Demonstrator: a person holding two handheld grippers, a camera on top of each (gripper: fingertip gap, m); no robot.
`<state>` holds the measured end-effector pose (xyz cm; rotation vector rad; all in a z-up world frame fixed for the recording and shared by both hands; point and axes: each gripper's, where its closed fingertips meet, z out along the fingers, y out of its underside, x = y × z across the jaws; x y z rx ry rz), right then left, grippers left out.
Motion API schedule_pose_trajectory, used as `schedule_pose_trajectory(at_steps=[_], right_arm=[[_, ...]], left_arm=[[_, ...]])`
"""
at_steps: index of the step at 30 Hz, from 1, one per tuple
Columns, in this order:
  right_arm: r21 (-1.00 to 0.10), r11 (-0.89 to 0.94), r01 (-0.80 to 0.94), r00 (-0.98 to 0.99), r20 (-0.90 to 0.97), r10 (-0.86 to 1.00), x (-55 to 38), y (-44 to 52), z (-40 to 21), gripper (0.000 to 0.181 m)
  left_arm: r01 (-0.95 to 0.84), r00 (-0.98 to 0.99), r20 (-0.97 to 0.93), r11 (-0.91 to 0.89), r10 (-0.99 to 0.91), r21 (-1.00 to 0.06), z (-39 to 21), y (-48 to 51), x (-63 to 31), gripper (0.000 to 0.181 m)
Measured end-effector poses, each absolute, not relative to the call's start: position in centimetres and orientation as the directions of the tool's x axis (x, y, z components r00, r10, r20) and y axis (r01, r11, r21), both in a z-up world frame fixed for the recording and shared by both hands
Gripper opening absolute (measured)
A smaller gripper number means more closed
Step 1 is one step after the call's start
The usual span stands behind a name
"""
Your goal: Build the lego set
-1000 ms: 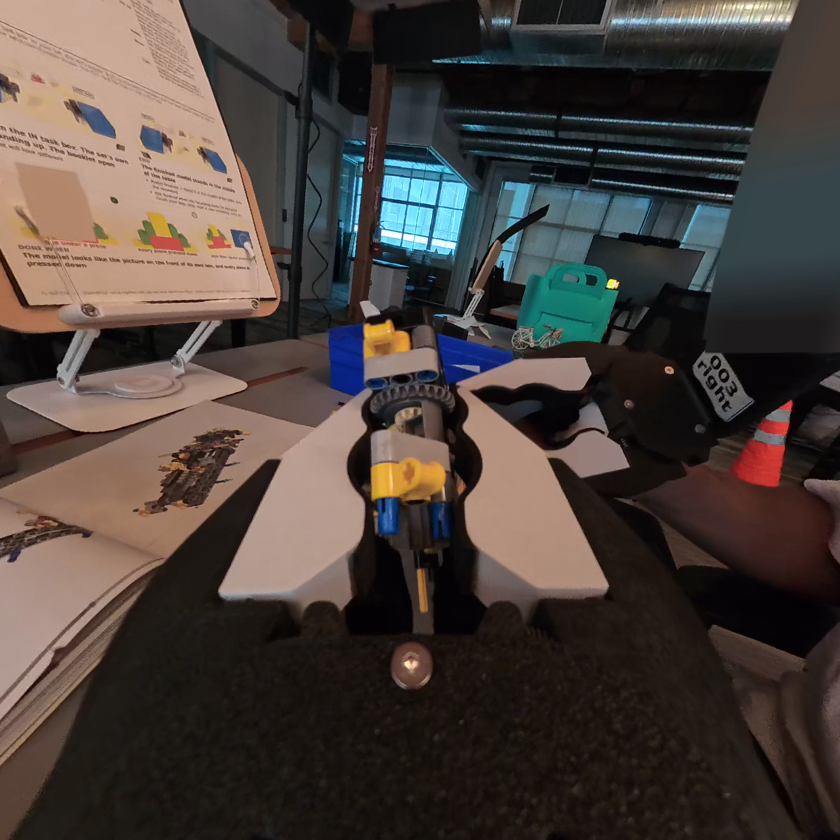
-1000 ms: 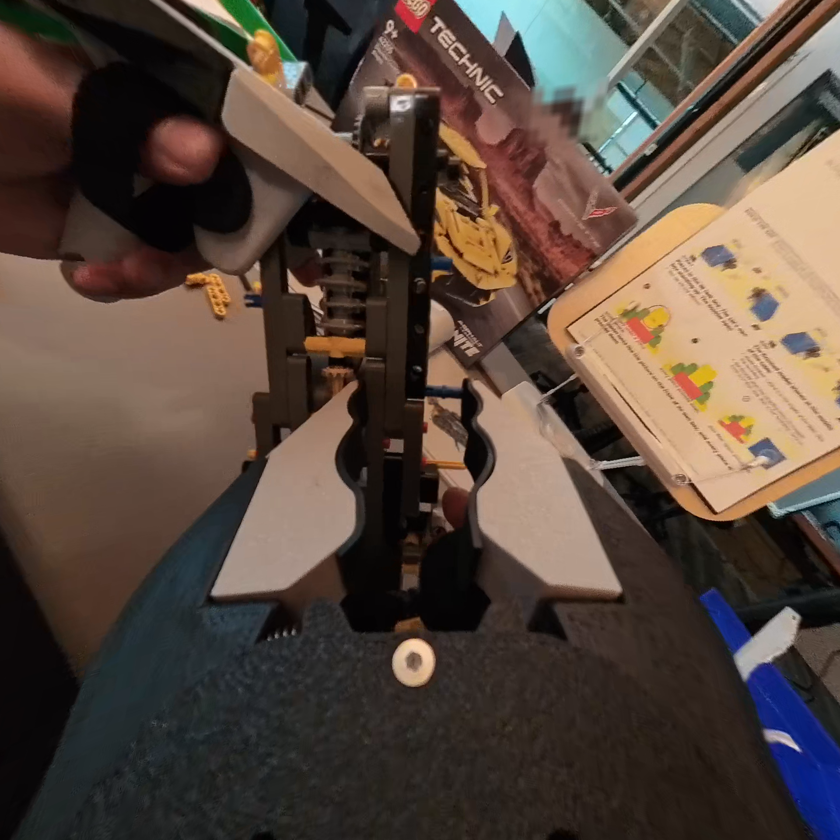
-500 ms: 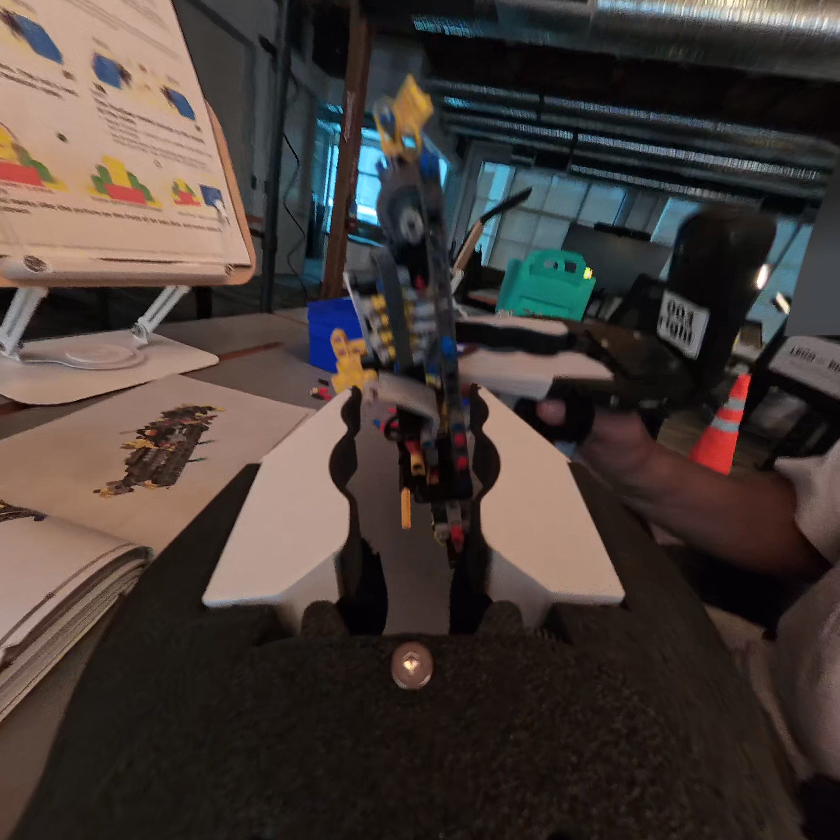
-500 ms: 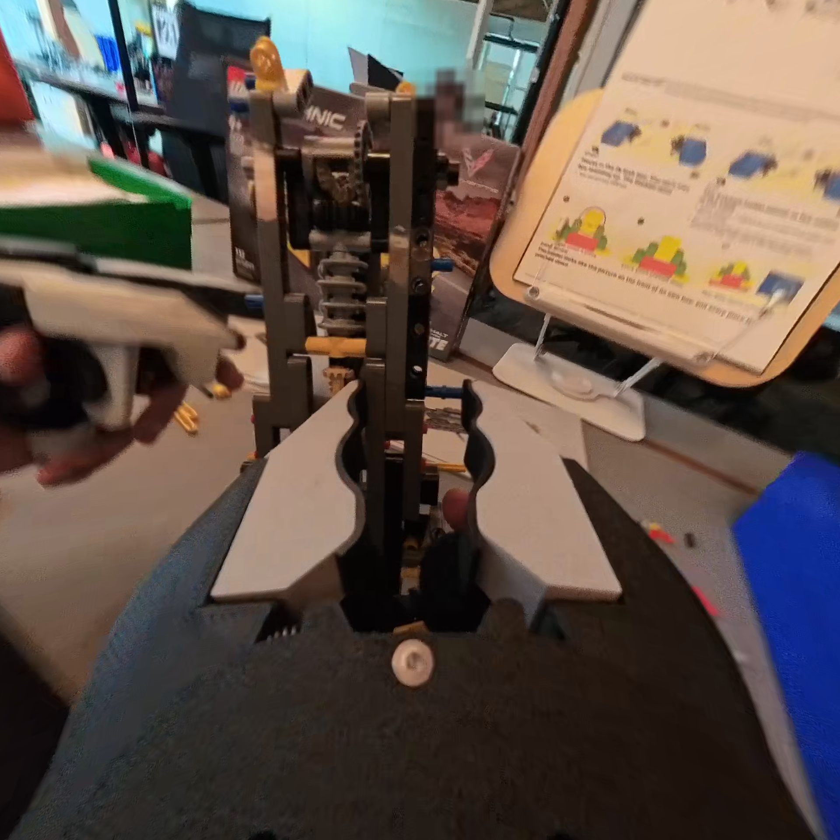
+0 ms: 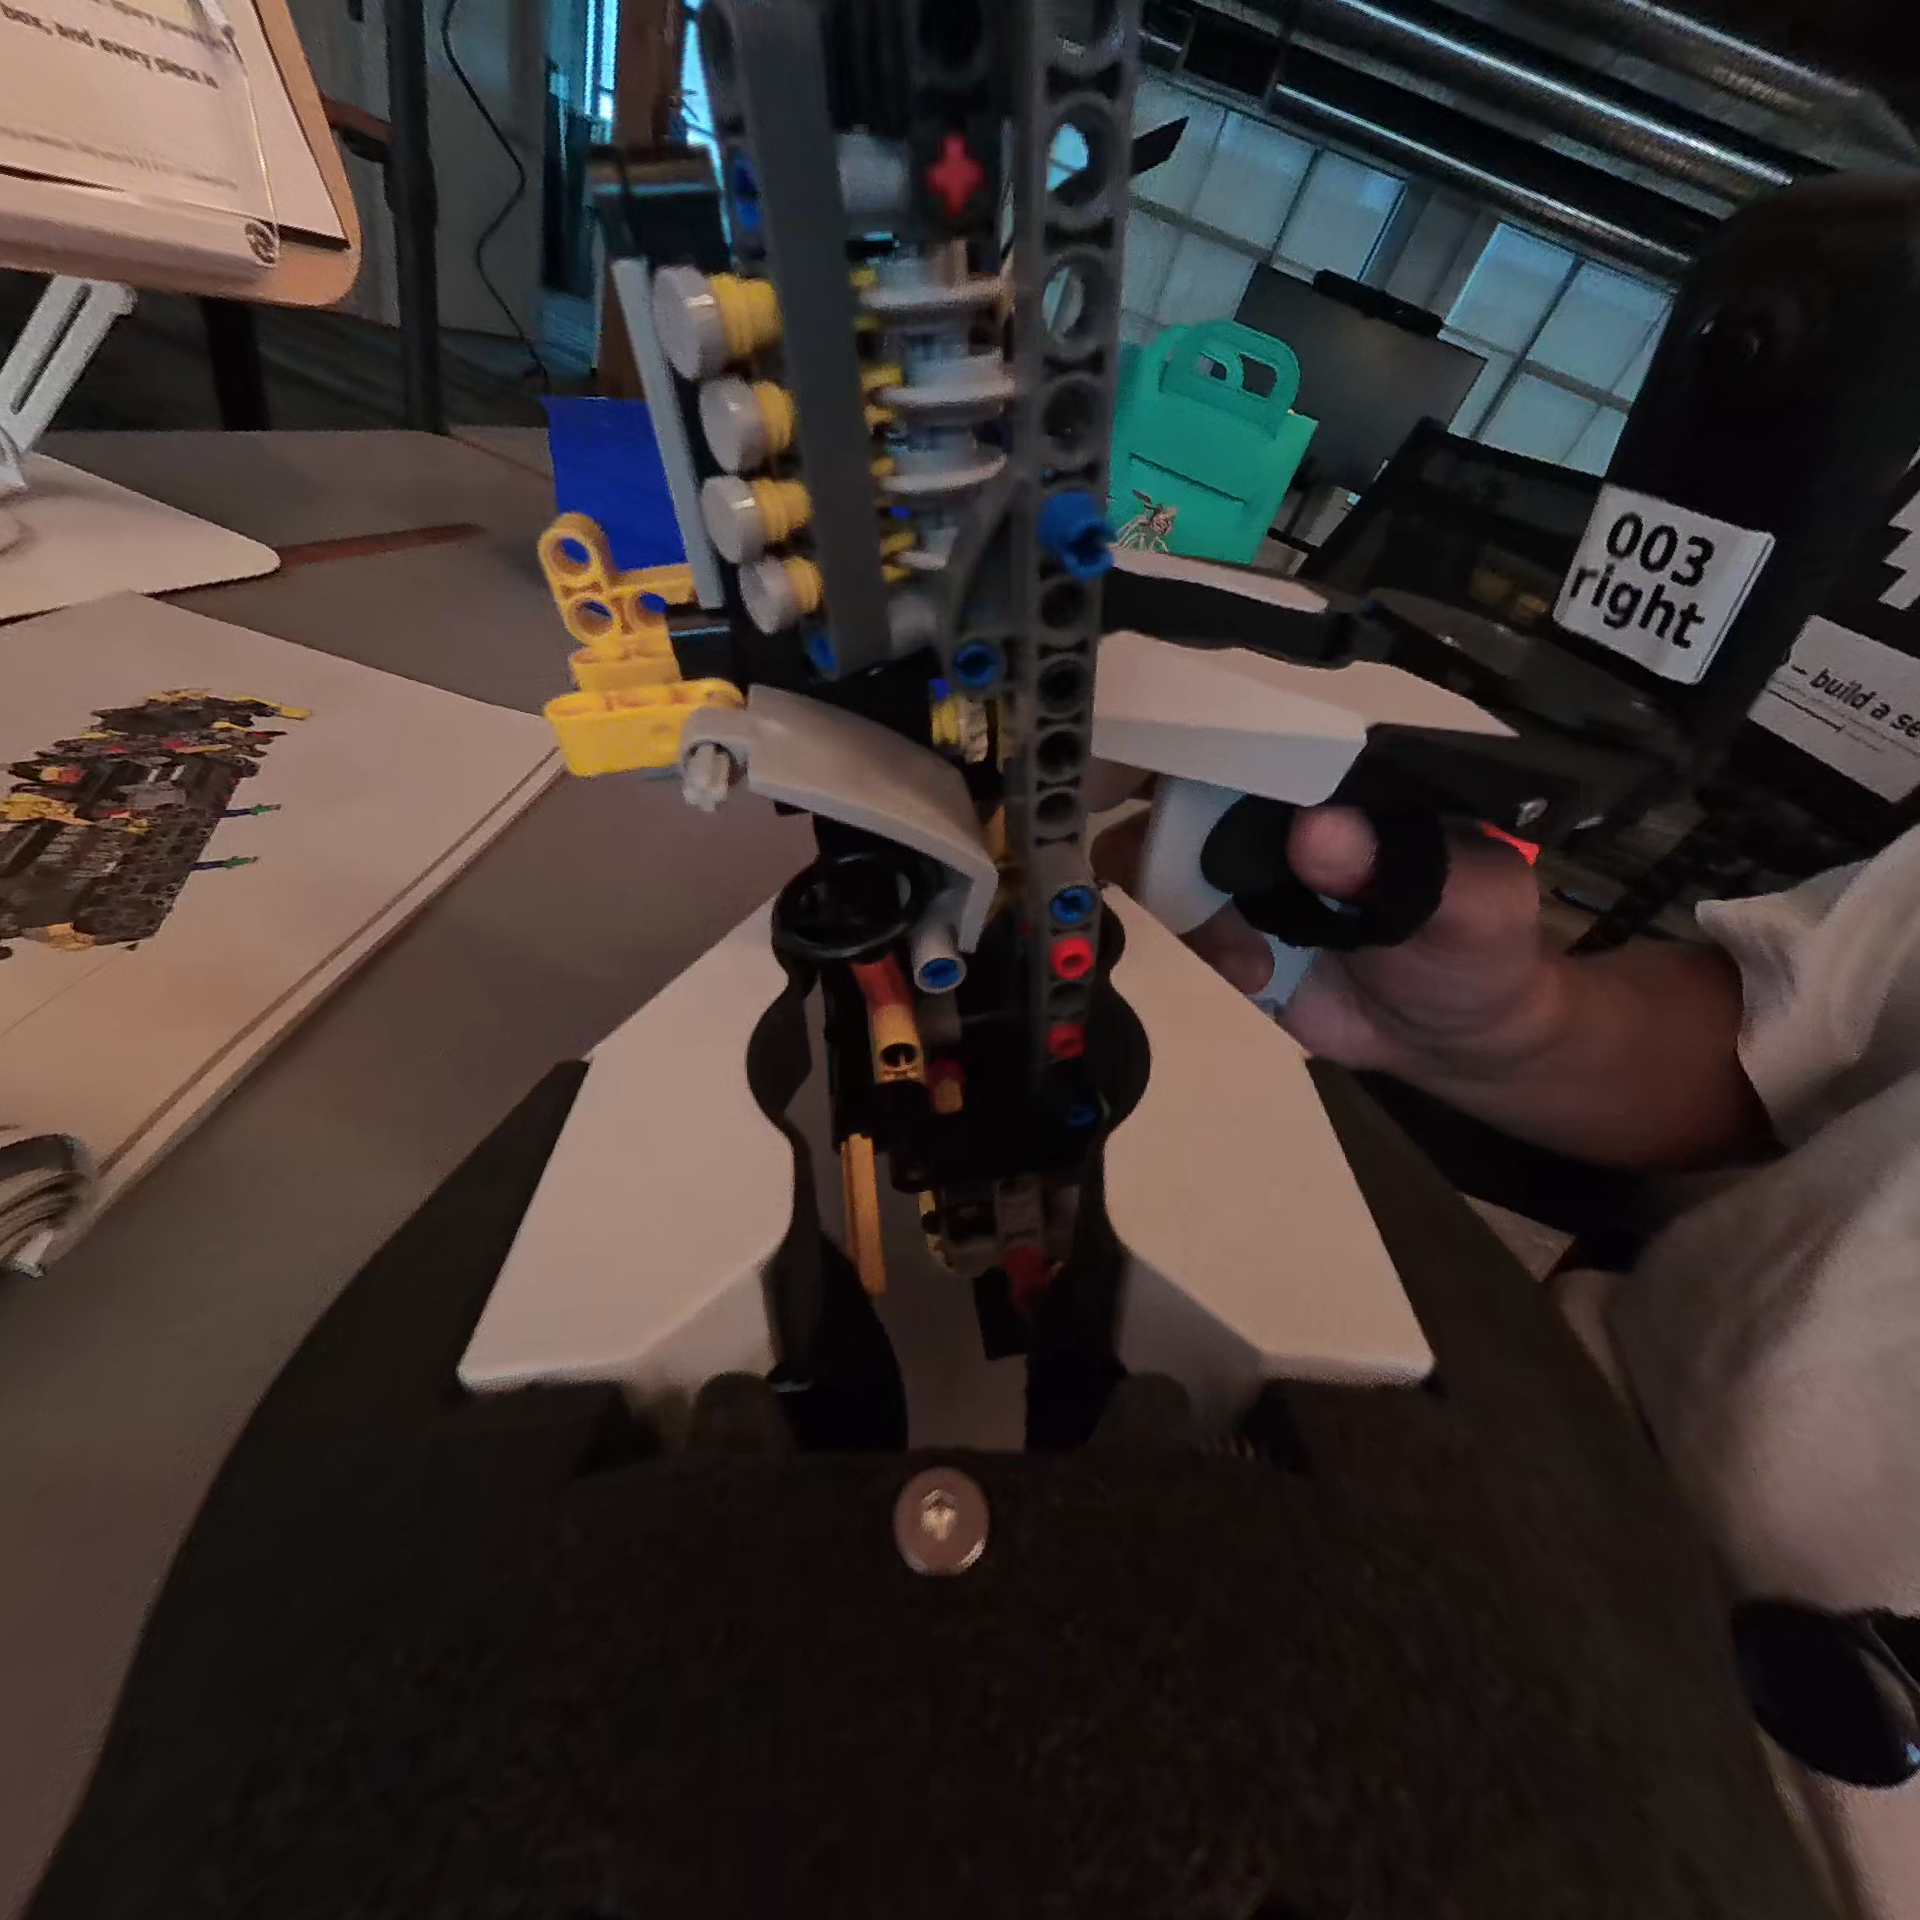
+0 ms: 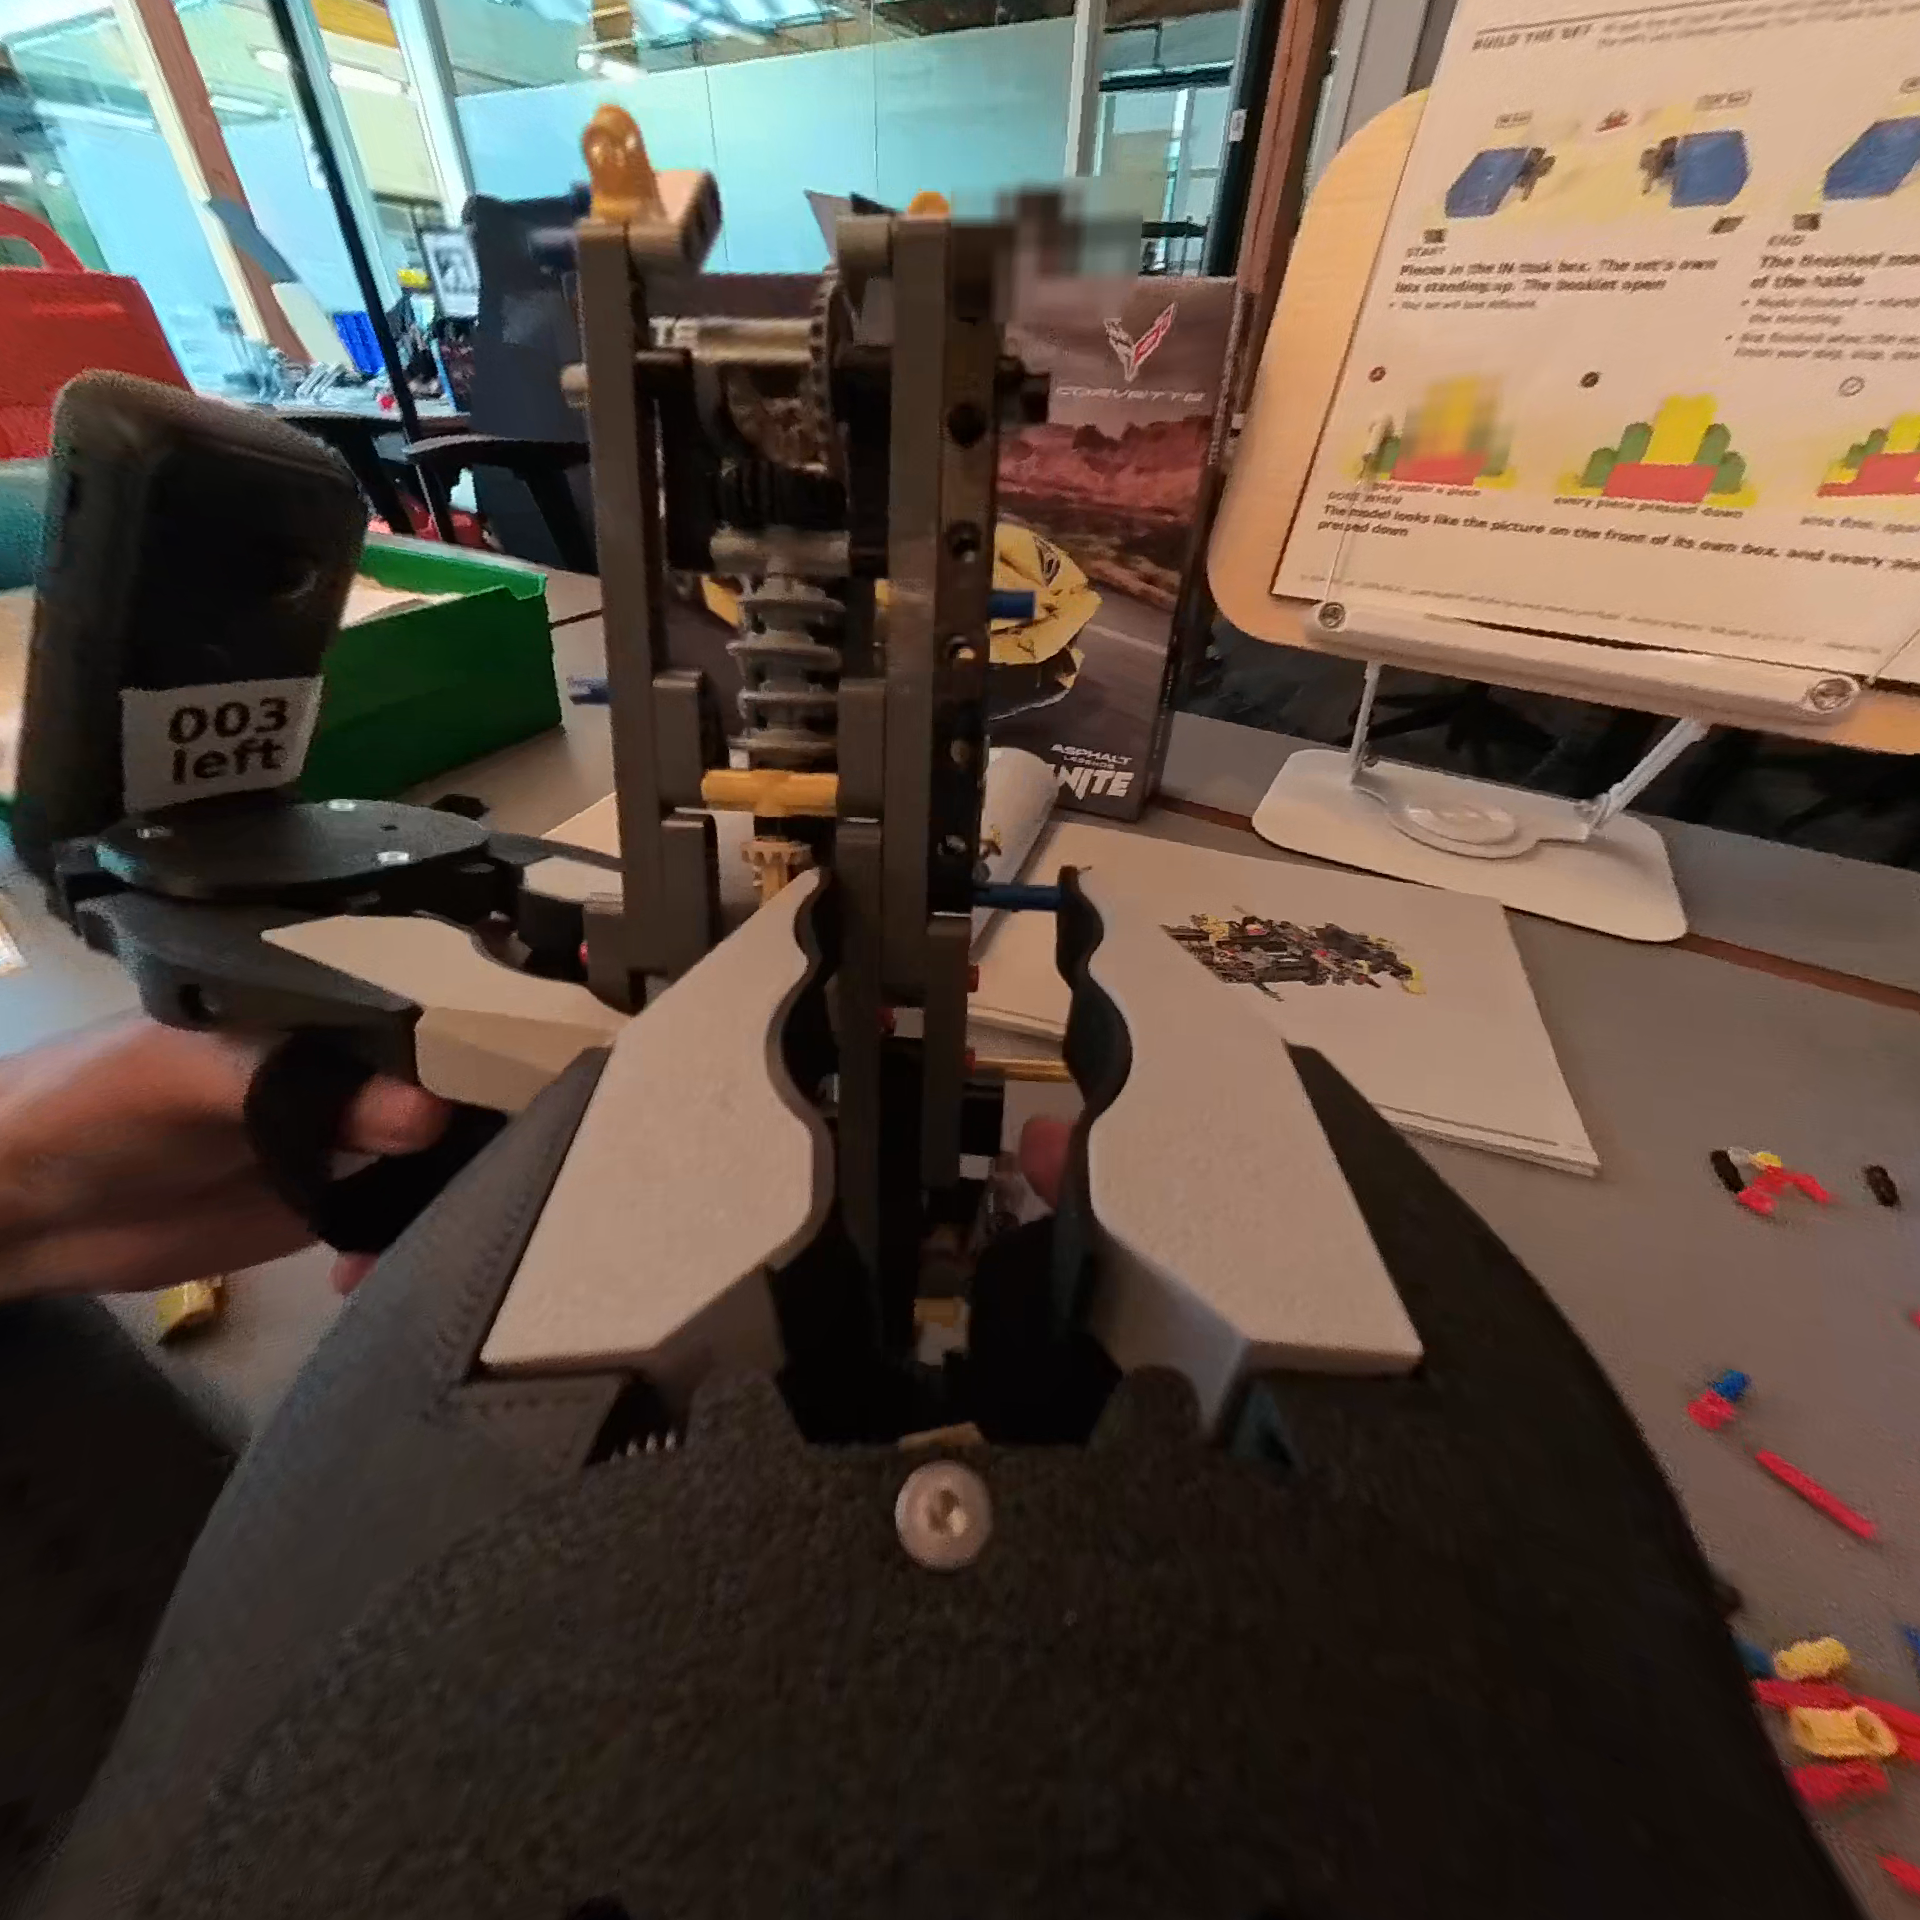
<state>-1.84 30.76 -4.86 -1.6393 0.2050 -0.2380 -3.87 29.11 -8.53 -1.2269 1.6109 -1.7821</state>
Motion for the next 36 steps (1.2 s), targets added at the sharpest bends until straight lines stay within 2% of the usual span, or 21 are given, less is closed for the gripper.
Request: schedule_pose_trajectory(at_steps=[2, 4, 7, 9, 11, 18, 23, 26, 30, 33, 34, 36], right_arm=[[-0.997, -0.075, 0.029, 0.982, 0.043, -0.186, -2.6, 30.7, -4.6, 0.041], [-0.998, -0.061, 0.021, 1.000, 0.022, -0.012, -3.5, 29.8, -4.1, 0.042], [-0.991, -0.049, -0.127, 0.935, -0.136, 0.327, -4.8, 27.2, -3.0, 0.049], [-0.976, -0.088, -0.200, 0.891, -0.218, 0.399, -3.3, 26.3, -3.5, 0.039], [-0.957, -0.164, -0.238, 0.840, -0.287, 0.459, -3.1, 26.1, -5.3, 0.038], [-0.953, -0.169, -0.251, 0.822, -0.302, 0.482, -3.2, 26.3, -6.9, 0.012], [-0.950, -0.205, -0.235, 0.810, -0.308, 0.499, -4.0, 26.6, -7.6, 0.013], [-0.954, -0.197, -0.226, 0.817, -0.296, 0.495, -4.2, 26.8, -7.7, 0.003], [-0.961, -0.174, -0.215, 0.824, -0.274, 0.496, -4.3, 26.8, -7.5, 0.004], [-0.942, -0.193, -0.276, 0.787, -0.336, 0.516, -4.5, 26.8, -7.1, 0.011], [-0.939, -0.201, -0.279, 0.787, -0.343, 0.512, -4.5, 27.0, -7.2, 0.005], [-0.945, -0.194, -0.264, 0.792, -0.327, 0.516, -4.5, 27.0, -7.1, 0.004]], left_arm=[[-0.230, -0.542, 0.304, -0.210, -0.783, -0.950, -8.5, 29.3, -4.3, 0.052], [-0.238, -0.595, 0.335, -0.238, -0.731, -0.942, -7.8, 29.4, -4.9, 0.050], [-0.286, -0.688, 0.331, -0.179, -0.646, -0.942, -8.1, 28.8, -6.2, 0.040], [-0.303, -0.712, 0.301, -0.110, -0.635, -0.947, -9.1, 28.5, -6.4, 0.040], [-0.308, -0.706, 0.295, -0.095, -0.644, -0.946, -9.9, 28.4, -6.0, 0.039], [-0.311, -0.712, 0.316, -0.122, -0.627, -0.943, -10.0, 28.7, -5.9, 0.040], [-0.317, -0.711, 0.330, -0.136, -0.621, -0.939, -10.0, 28.6, -5.8, 0.040], [-0.316, -0.711, 0.331, -0.139, -0.621, -0.939, -10.0, 28.5, -5.9, 0.040], [-0.319, -0.707, 0.331, -0.136, -0.624, -0.938, -10.0, 28.5, -5.9, 0.040], [-0.330, -0.702, 0.344, -0.142, -0.623, -0.933, -10.0, 28.6, -6.0, 0.040], [-0.327, -0.707, 0.340, -0.140, -0.620, -0.935, -10.0, 28.5, -6.0, 0.040], [-0.318, -0.708, 0.326, -0.129, -0.626, -0.939, -9.9, 28.5, -6.1, 0.040]])
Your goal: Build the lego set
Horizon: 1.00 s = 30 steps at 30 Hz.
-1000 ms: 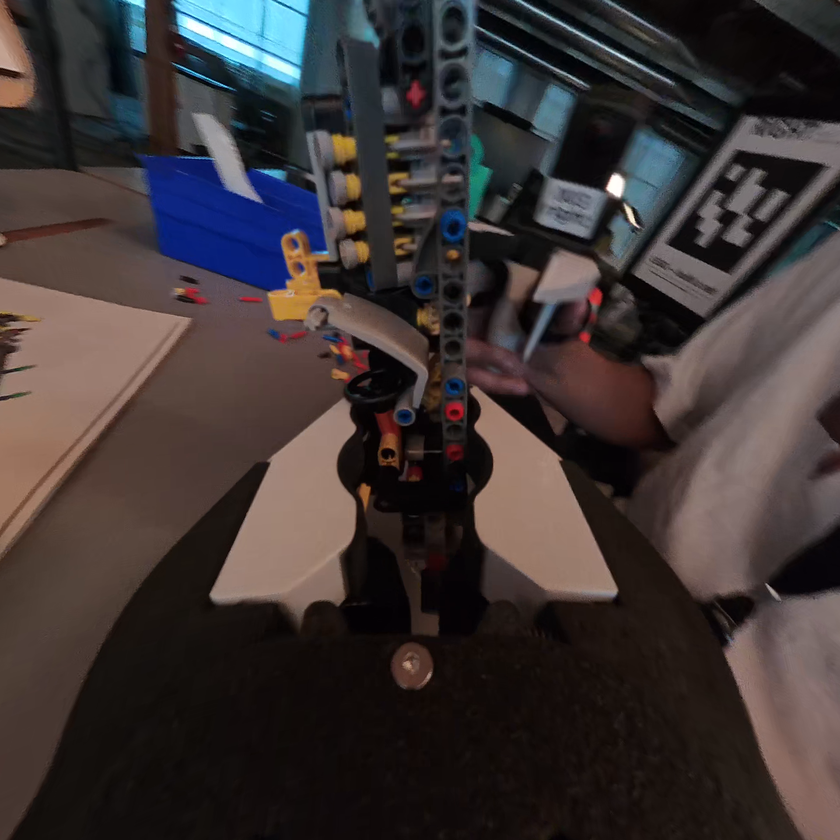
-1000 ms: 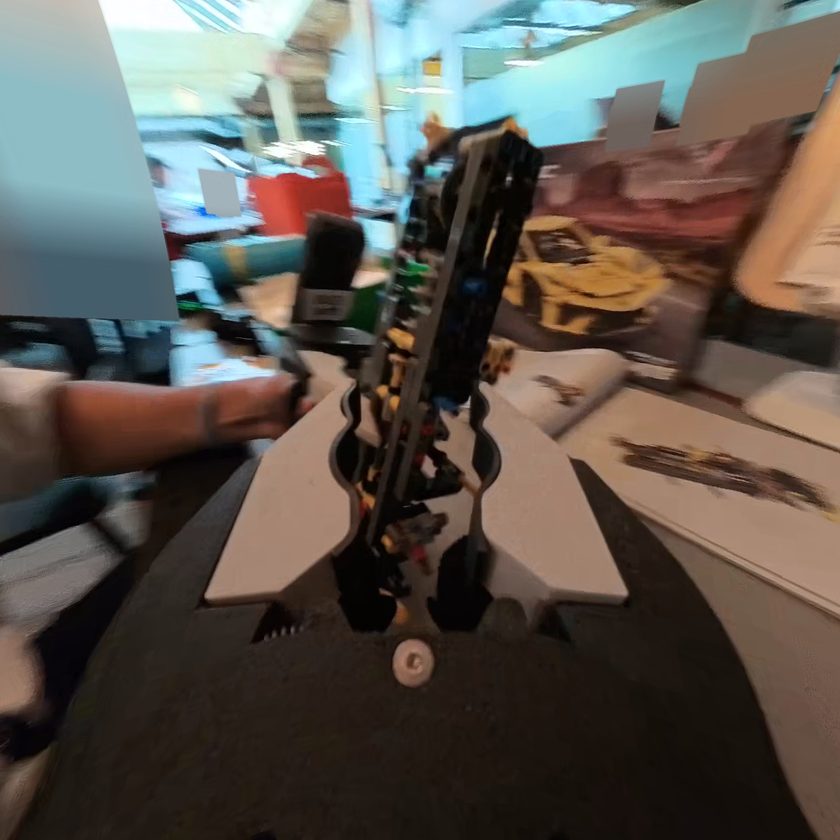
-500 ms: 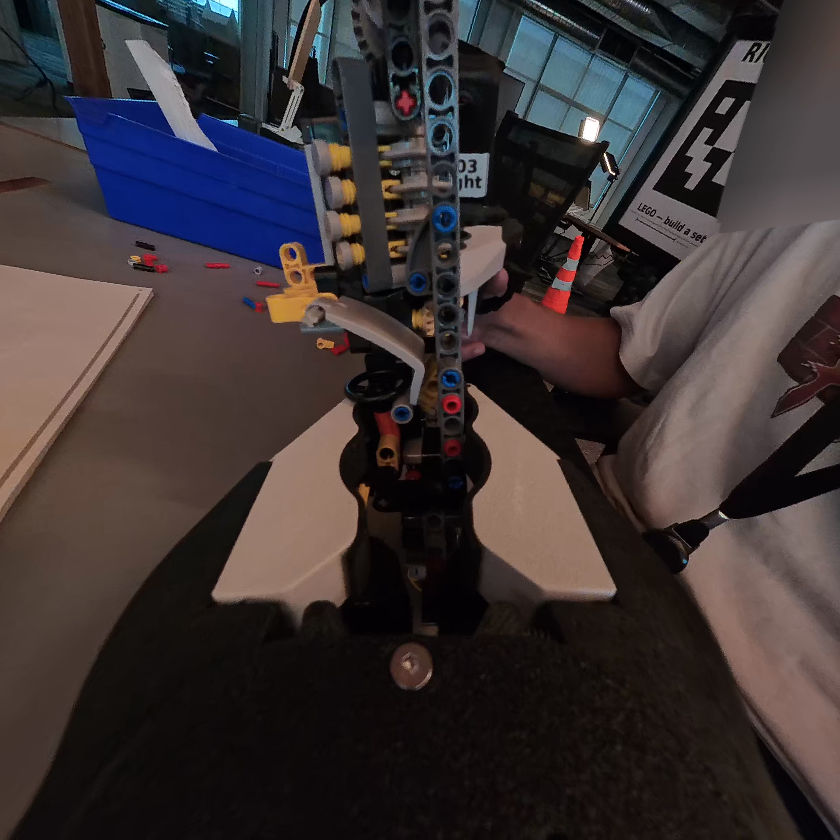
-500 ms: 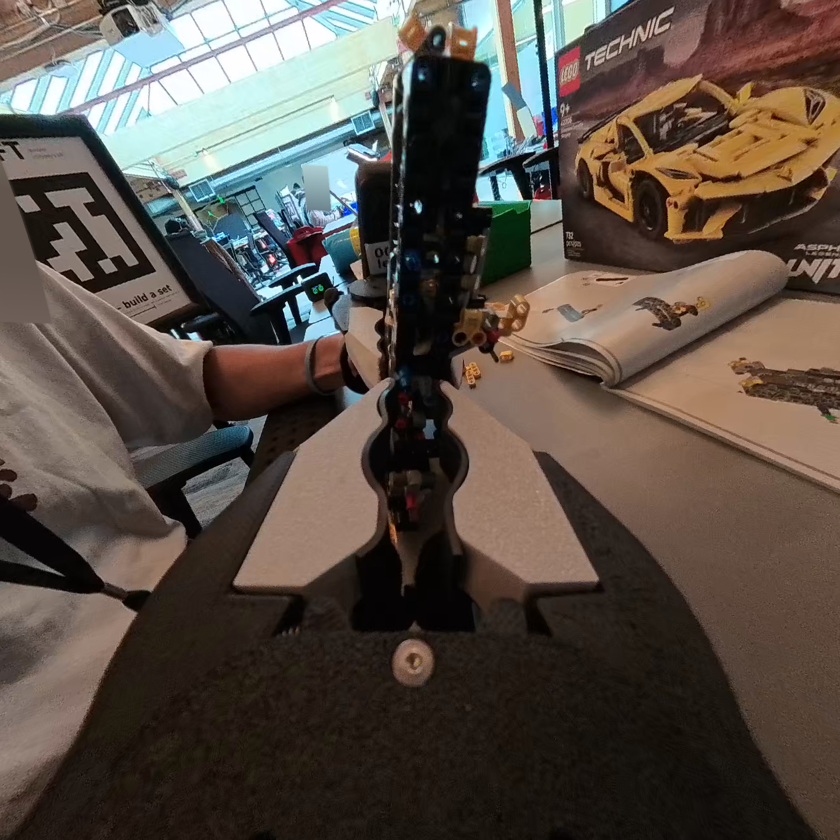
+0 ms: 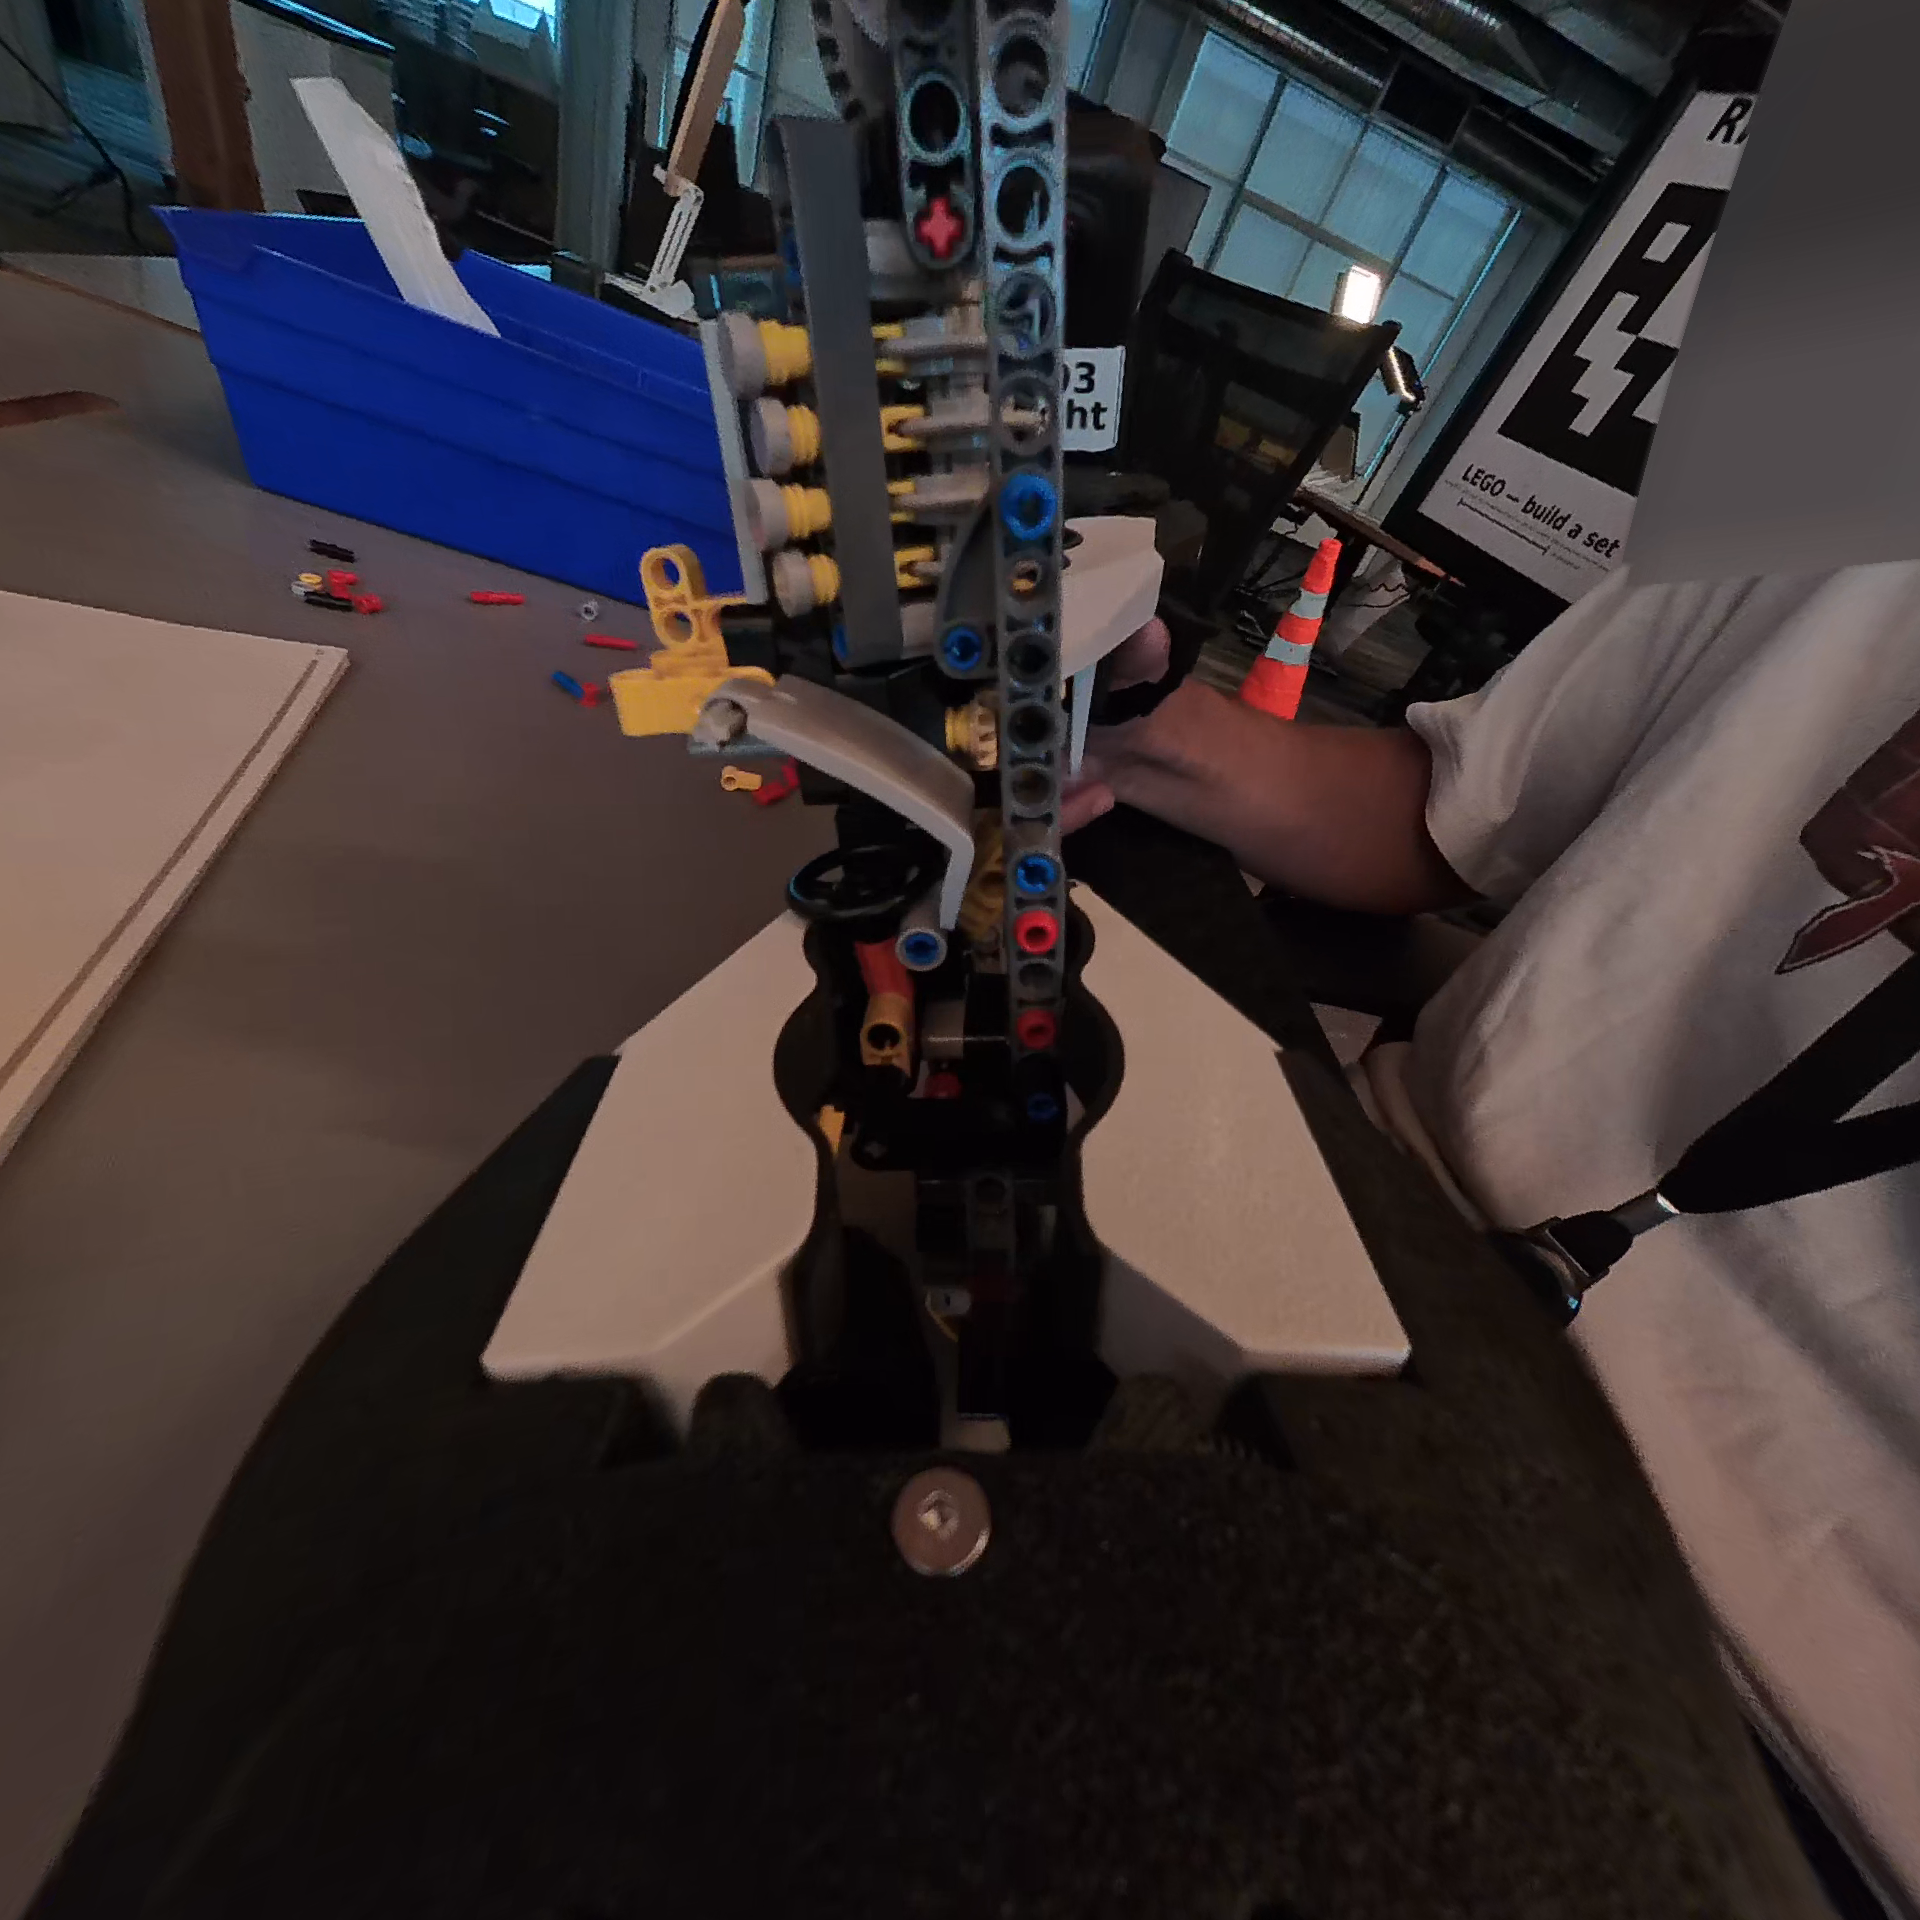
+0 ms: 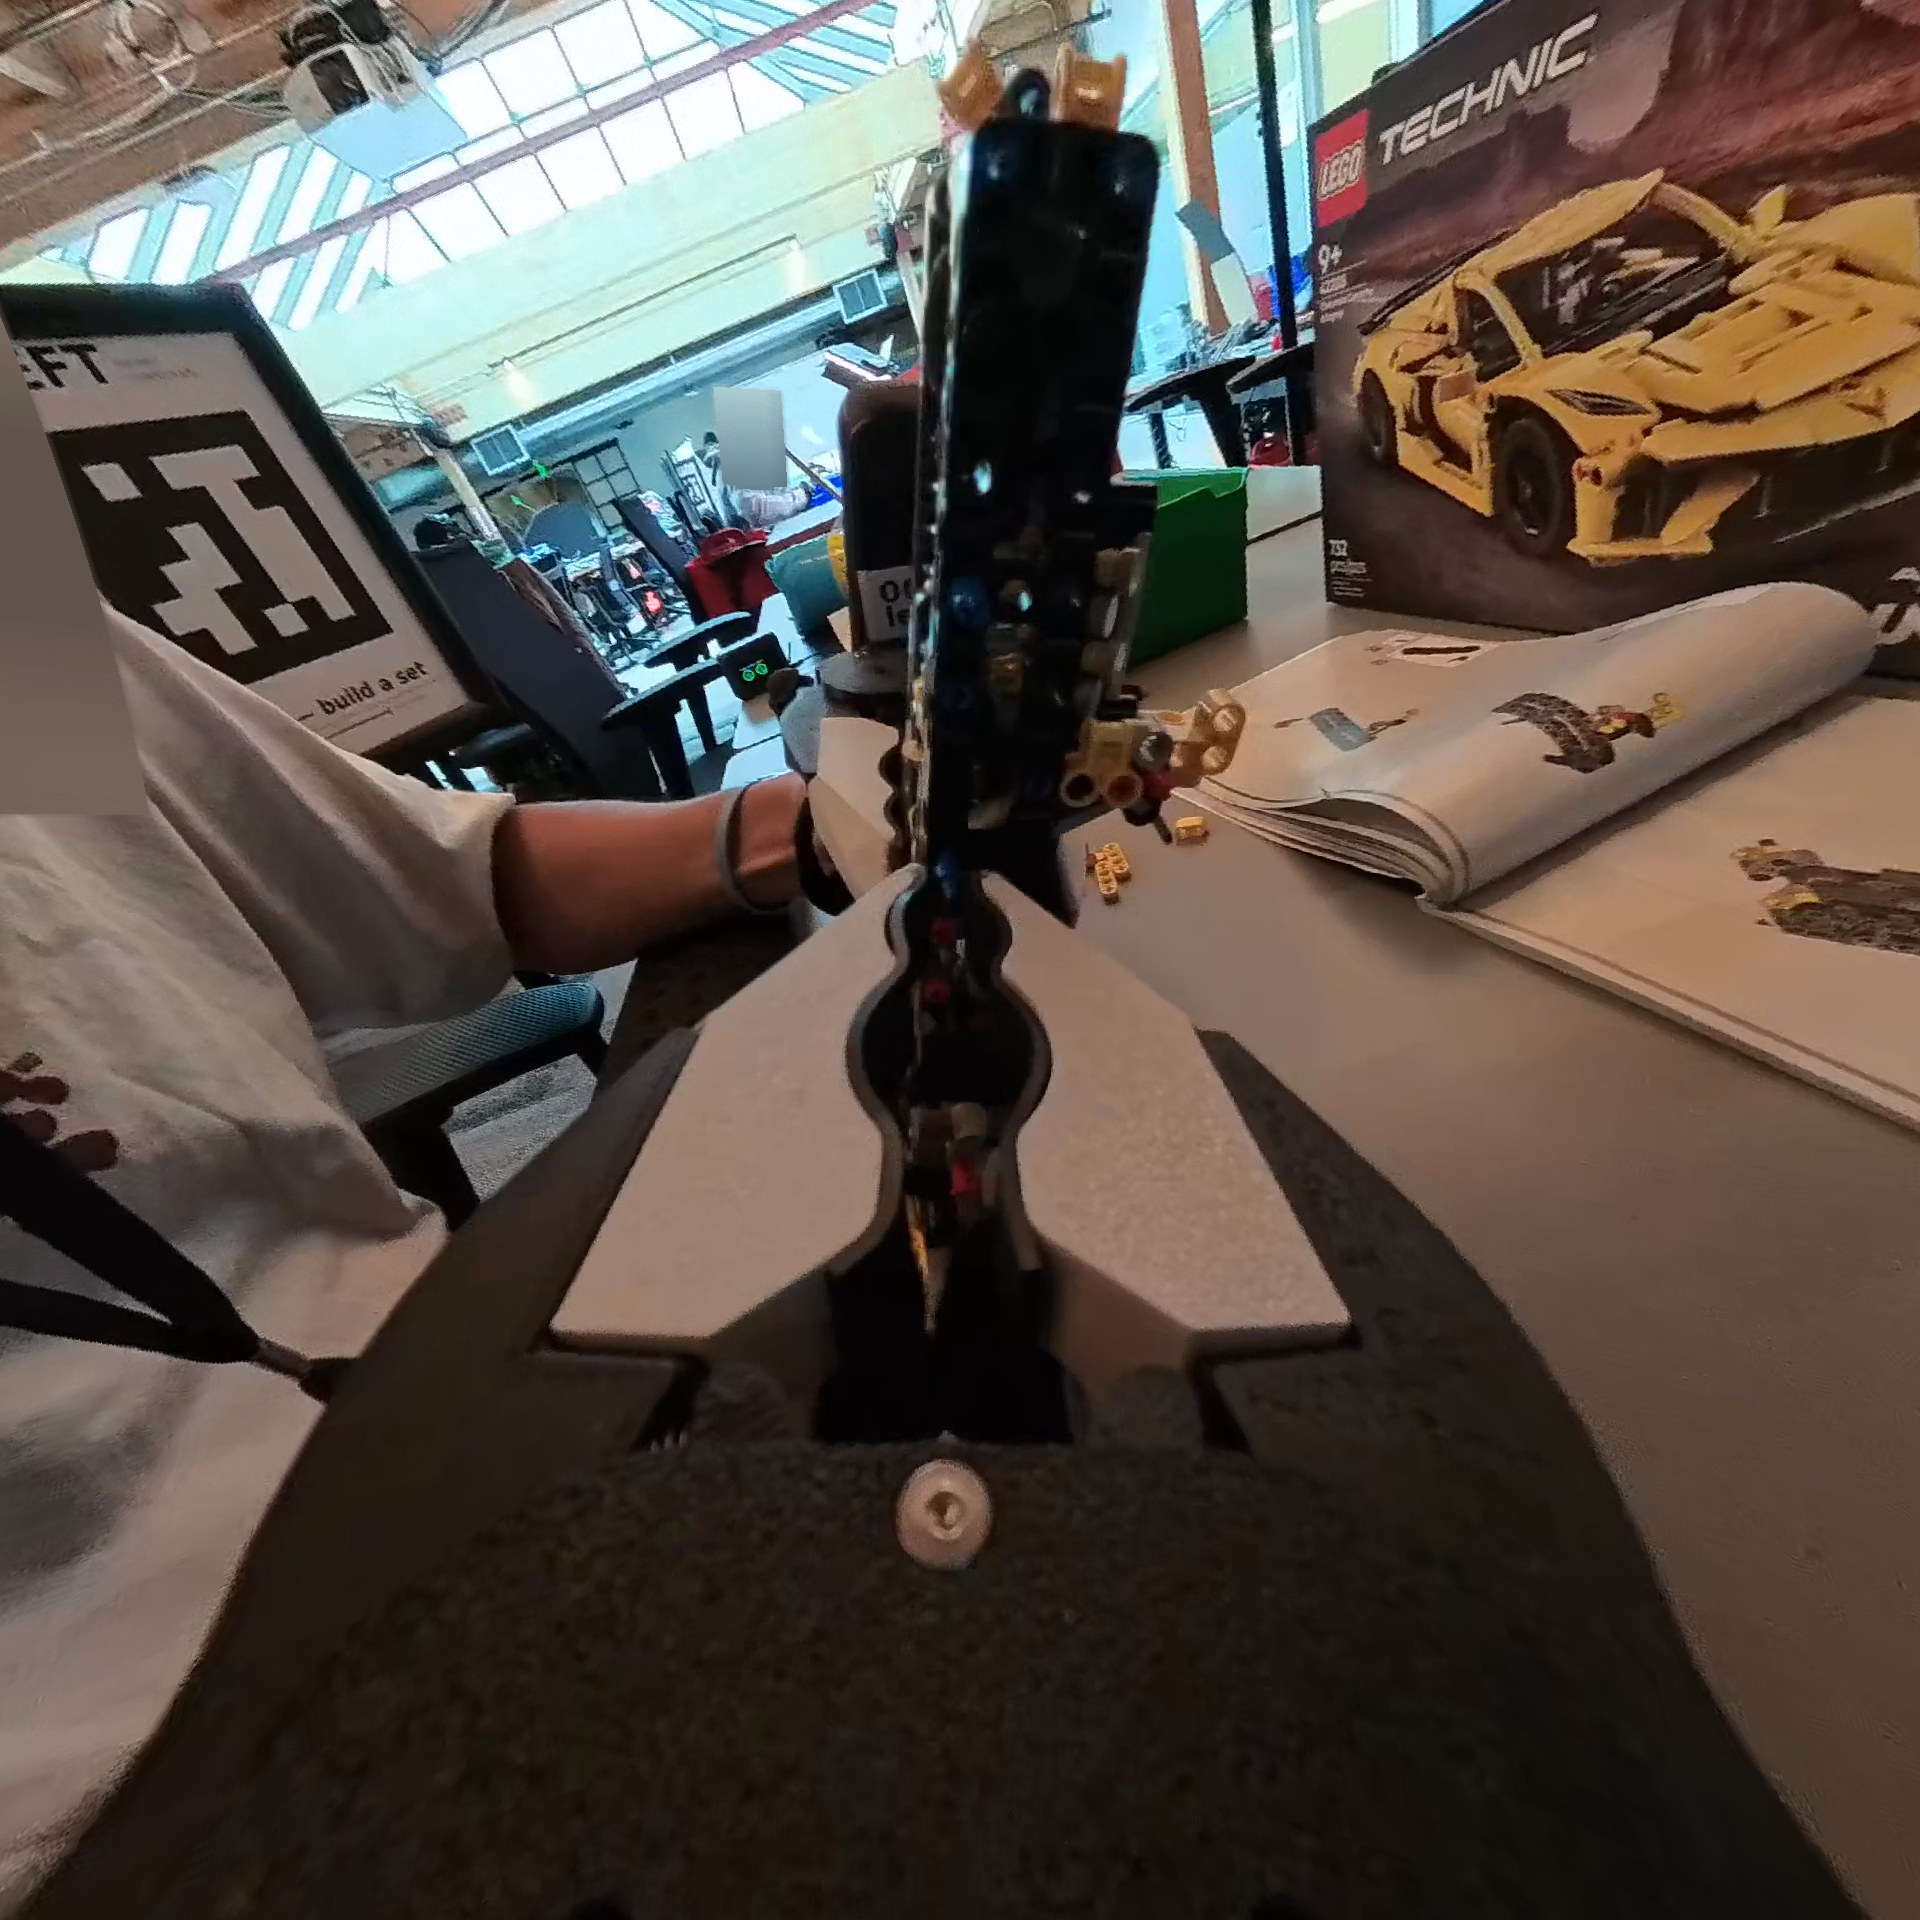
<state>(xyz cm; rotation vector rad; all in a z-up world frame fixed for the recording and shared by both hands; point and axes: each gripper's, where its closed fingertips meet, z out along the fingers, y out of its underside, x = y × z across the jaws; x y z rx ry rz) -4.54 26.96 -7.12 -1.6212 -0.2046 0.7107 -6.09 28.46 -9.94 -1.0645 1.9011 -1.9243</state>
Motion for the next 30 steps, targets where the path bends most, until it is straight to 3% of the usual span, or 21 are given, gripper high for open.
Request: schedule_pose_trajectory(at_steps=[1, 5, 6, 9, 14, 20, 30], right_arm=[[-0.944, -0.195, -0.267, 0.781, -0.331, 0.530, -4.8, 26.8, -7.0, 0.004], [-0.954, -0.182, -0.240, 0.775, -0.301, 0.555, -5.6, 26.9, -6.6, 0.004], [-0.954, -0.184, -0.238, 0.773, -0.301, 0.559, -5.7, 27.0, -6.6, 0.003], [-0.954, -0.190, -0.233, 0.763, -0.300, 0.572, -6.1, 27.4, -6.4, 0.004], [-0.959, -0.175, -0.223, 0.778, -0.284, 0.561, -6.3, 27.8, -6.2, 0.004], [-0.954, -0.169, -0.247, 0.775, -0.299, 0.556, -6.3, 27.6, -6.3, 0.004], [-0.959, -0.183, -0.216, 0.742, -0.283, 0.608, -7.0, 26.8, -6.6, 0.002]], left_arm=[[-0.312, -0.713, 0.316, -0.121, -0.625, -0.942, -9.8, 28.4, -6.2, 0.041], [-0.243, -0.700, 0.277, -0.145, -0.658, -0.959, -8.5, 28.5, -5.5, 0.086], [-0.234, -0.692, 0.285, -0.167, -0.664, -0.958, -8.1, 28.8, -5.3, 0.087], [-0.246, -0.689, 0.304, -0.182, -0.658, -0.952, -7.7, 28.8, -4.9, 0.084], [-0.296, -0.718, 0.341, -0.178, -0.606, -0.939, -7.8, 27.9, -5.1, 0.048], [-0.310, -0.716, 0.356, -0.184, -0.600, -0.933, -7.9, 27.6, -5.3, 0.047], [-0.267, -0.717, 0.219, -0.029, -0.662, -0.963, -8.1, 27.0, -5.8, 0.045]])
